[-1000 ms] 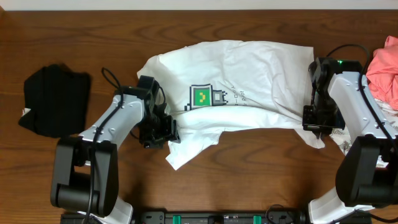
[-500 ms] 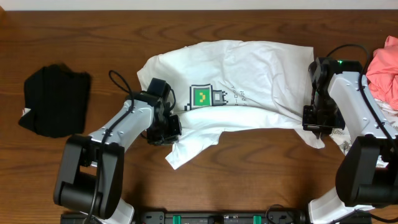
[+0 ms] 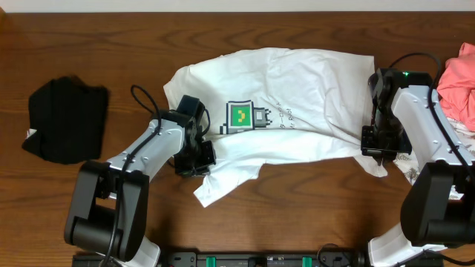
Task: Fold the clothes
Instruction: 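Smooth the T-shirt's lower edge with the left gripper, lift right gripper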
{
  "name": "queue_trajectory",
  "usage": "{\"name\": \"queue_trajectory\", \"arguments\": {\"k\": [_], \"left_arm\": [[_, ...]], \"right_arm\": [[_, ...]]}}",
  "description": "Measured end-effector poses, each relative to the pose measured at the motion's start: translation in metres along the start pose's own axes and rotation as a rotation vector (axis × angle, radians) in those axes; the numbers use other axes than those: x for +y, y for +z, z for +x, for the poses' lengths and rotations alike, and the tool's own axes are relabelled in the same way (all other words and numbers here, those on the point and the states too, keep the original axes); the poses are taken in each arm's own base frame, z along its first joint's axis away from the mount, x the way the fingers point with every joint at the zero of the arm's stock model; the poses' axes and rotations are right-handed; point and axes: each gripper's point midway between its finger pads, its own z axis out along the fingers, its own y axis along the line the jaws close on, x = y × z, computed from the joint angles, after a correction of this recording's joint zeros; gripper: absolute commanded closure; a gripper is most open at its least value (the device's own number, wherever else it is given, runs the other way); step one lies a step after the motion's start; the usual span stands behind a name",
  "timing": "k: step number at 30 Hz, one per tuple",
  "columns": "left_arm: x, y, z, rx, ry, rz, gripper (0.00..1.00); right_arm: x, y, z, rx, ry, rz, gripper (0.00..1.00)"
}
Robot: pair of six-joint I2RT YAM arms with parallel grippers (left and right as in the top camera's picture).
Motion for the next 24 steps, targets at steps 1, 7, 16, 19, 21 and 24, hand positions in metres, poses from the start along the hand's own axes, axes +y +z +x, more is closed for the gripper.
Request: {"name": "queue_trajectory", "arguments": {"k": [1, 7, 16, 19, 21, 24], "left_arm": [[0.006, 0.0, 0.004, 0.011, -0.008, -0.031, 0.94], [0.036, -0.005, 0.007, 0.025, -0.07, -0.141, 0.94], [0.062, -0.013, 0.008, 0.05, -0.174, -0.162, 0.94], [0.063, -0.013, 0.007, 0.05, -0.177, -0.163, 0.94], [0.064, -0.013, 0.007, 0.048, -0.177, -0.167, 0.94], [0.065, -0.013, 0.007, 0.046, -0.177, -0.172, 0.94]], "right_arm": [[0.0, 0.0, 0.0, 0.0, 0.0, 0.0, 0.99], [0.0, 0.0, 0.0, -0.001, 0.0, -0.001, 0.99], [0.002, 0.0, 0.004, 0.016, -0.003, -0.014, 0.93], [0.002, 0.0, 0.006, 0.026, -0.009, -0.012, 0.88], [0.001, 0.0, 0.007, 0.03, -0.01, -0.007, 0.81], [0.0, 0.0, 0.007, 0.029, -0.014, -0.002, 0.81]]}}
